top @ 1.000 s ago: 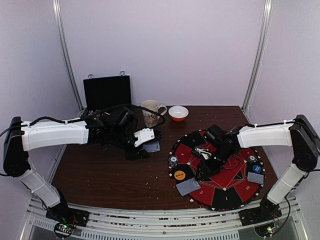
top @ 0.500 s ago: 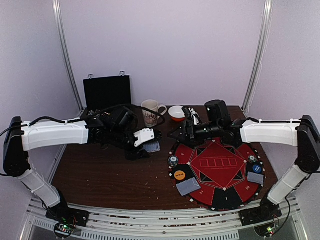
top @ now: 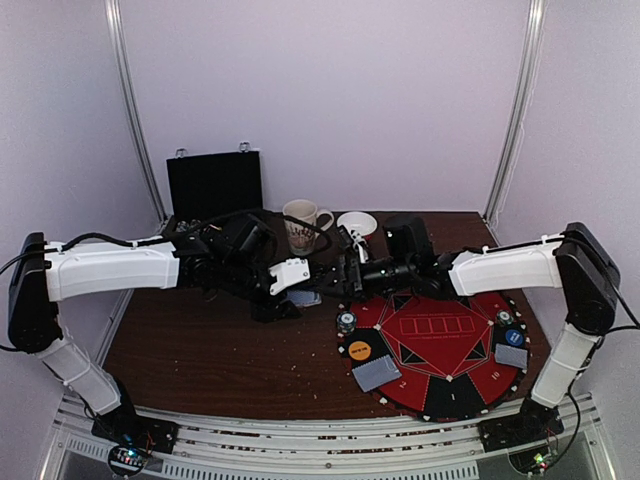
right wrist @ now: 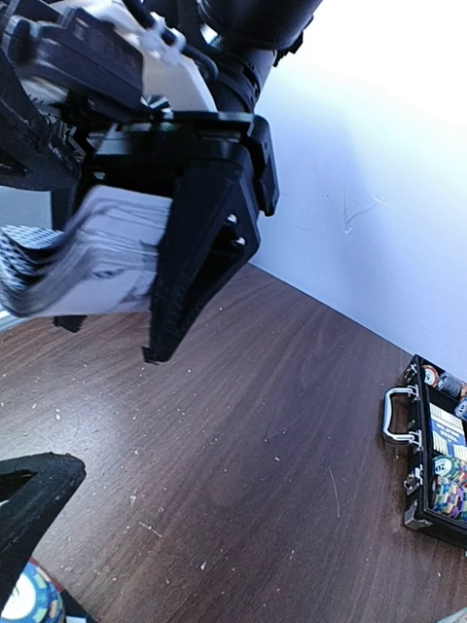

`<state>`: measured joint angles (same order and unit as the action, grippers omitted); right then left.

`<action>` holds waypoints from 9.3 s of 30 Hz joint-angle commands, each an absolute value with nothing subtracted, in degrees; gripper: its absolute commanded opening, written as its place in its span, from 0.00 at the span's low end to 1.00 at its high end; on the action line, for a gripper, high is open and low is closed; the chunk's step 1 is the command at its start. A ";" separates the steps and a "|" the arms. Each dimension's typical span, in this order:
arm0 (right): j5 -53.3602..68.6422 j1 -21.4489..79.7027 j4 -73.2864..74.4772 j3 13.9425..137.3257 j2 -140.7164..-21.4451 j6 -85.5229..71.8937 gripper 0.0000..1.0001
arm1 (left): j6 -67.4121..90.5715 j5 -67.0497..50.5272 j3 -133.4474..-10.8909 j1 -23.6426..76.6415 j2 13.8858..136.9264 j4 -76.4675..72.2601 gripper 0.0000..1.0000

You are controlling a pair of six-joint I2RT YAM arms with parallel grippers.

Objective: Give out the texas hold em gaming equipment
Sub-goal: Pick up the poker card from the face-down deck piles, then place the poker card in the small blind area, then pick up the poker card from the face-down deck piles.

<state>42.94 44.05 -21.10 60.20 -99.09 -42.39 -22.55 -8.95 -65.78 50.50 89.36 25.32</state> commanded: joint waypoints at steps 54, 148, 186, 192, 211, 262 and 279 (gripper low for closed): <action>32.87 44.98 20.15 81.16 -97.23 -21.61 0.00 | -22.41 -8.76 -66.18 50.38 89.81 23.24 0.49; 0.06 -2.99 71.43 60.02 -84.93 -16.66 0.26 | -22.61 -9.01 -65.11 50.27 88.31 23.13 0.49; 38.67 34.61 4.70 66.90 -83.68 -32.05 0.47 | -22.76 -9.39 -65.87 50.27 88.66 23.36 0.49; 43.11 39.87 -12.39 64.40 -91.07 -38.39 0.57 | -22.69 -10.07 -65.92 50.27 87.88 23.35 0.49; 48.32 44.77 -24.45 59.27 -97.53 -41.07 0.70 | -21.96 -12.95 -66.53 49.71 87.67 23.29 0.49; 38.86 43.46 9.33 70.84 -95.10 -25.96 0.00 | -22.01 -10.00 -66.36 49.66 89.33 23.36 0.46; -18.67 40.51 46.22 80.21 -86.18 -3.16 0.00 | -21.96 -9.02 -66.53 49.66 88.77 23.39 0.46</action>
<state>7.81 40.45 34.48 80.60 -86.61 -11.33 -22.35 -8.99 -65.34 49.91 89.47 25.56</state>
